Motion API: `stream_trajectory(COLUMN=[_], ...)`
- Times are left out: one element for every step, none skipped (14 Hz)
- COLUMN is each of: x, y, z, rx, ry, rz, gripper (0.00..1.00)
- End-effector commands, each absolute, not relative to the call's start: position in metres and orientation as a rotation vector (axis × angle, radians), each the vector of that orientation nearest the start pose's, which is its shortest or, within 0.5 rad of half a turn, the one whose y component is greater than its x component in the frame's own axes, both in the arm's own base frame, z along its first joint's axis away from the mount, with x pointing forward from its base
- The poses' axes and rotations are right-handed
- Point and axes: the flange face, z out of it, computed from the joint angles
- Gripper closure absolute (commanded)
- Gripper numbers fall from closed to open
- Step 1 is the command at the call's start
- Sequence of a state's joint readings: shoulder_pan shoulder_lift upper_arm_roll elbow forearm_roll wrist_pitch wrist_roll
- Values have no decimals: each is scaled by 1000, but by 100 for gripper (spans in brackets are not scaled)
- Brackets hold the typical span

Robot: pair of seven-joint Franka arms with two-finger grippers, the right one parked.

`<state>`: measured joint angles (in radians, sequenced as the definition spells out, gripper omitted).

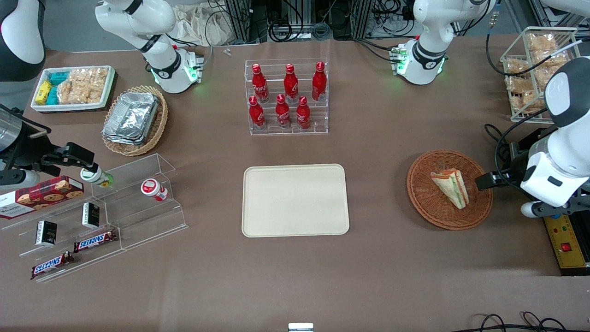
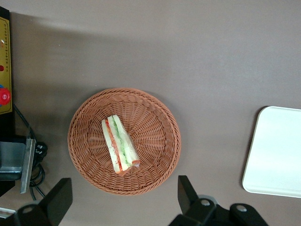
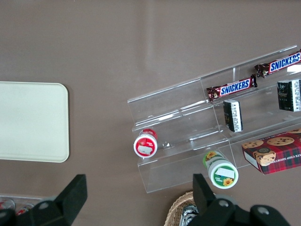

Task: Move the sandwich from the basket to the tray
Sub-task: 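Lower the open left gripper over the sandwich in the wicker basket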

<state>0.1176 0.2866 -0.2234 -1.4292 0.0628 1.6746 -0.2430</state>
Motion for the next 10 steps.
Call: stream_trajectory(x=[644,644,644,644,644,644,641,635,630,629], y=[-43,-43,-43,-43,-44,-44,-41,-38,-37,-38], z=[538,539,539,538,535,530,518,505,499,493], rx=[-3115,-3113,-3111,-3111,-3112,-3110,-3105,-3092,-3072,-3045], ry=[-225,-253,-265,-268,-268,-264,-280,-327,-421,-541], rz=[66,63,63,68,73,92,137,177,194,198], gripper=[1,1,1,1,1,1,1,1,1,1])
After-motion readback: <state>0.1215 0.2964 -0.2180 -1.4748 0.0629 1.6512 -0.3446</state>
